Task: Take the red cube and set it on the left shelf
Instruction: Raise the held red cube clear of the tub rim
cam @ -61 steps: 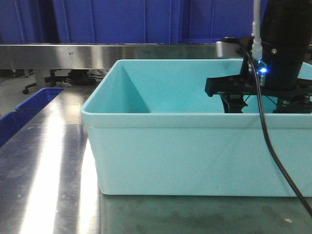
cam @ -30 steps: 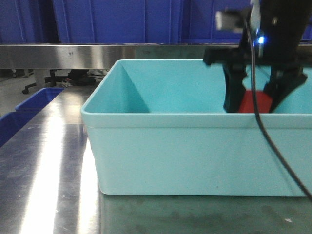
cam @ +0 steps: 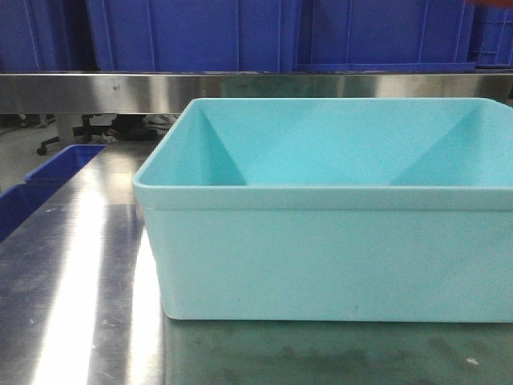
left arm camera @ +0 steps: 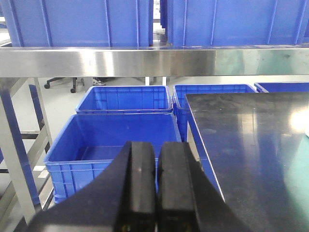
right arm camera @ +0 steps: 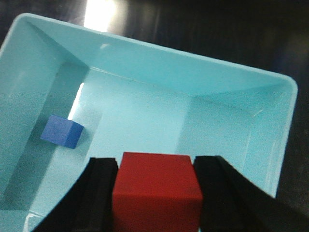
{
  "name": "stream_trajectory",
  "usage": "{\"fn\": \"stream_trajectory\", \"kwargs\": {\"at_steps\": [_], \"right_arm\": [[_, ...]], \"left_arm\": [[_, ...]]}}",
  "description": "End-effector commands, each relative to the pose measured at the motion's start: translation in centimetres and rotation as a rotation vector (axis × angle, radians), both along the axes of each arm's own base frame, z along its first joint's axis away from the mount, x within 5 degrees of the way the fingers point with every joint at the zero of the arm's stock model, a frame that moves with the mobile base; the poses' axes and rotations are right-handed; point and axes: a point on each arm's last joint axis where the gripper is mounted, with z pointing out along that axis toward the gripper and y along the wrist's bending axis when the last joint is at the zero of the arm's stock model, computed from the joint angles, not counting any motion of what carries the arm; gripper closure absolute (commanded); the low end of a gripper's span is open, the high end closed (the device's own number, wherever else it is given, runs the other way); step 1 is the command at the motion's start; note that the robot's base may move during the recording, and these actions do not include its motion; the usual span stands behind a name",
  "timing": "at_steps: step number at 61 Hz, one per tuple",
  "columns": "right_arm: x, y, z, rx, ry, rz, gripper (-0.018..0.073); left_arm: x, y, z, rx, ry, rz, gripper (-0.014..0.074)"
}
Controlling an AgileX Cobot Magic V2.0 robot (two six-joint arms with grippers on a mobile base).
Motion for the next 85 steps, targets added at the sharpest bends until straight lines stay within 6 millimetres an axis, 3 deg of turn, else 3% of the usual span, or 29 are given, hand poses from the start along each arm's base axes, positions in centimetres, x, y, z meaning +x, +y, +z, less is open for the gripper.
{"fn": "stream_trajectory", "kwargs": {"at_steps": [1, 7, 20, 30, 42, 52, 85], "right_arm": [[-3.3, -1.3, 2.1, 0.035, -0.178, 0.017, 0.0292], [-6.2, -2.4, 1.6, 0.057, -0.253, 0.020, 0.0292], [-12.3, -4.8, -1.3, 0.093, -0.357, 0.020, 0.0292], [-15.5, -6.0, -3.1, 0.108, -0.424, 0.024, 0.0292], [-18.6, -7.2, -3.5, 0.116, -0.542, 0.040, 0.0292], [-20.0, -7.8, -3.3, 0.137, -0.611, 0.039, 0.0292], [-20.1, -7.8, -3.4, 0.136, -0.607, 0.039, 0.0292]], "left_arm": [[0.0, 0.0, 0.1, -0.012, -0.077, -0.008, 0.0495], [0.0, 0.0, 0.1, -0.012, -0.077, -0.008, 0.0495], [0.0, 0.0, 0.1, -0.012, -0.077, -0.008, 0.0495], [0.0, 0.0, 0.1, -0.012, -0.077, -0.008, 0.0495], [0.0, 0.0, 0.1, -0.012, -0.077, -0.008, 0.0495], [0.0, 0.0, 0.1, -0.012, -0.077, -0.008, 0.0495], [0.0, 0.0, 0.1, -0.012, -0.077, -0.008, 0.0495]]}}
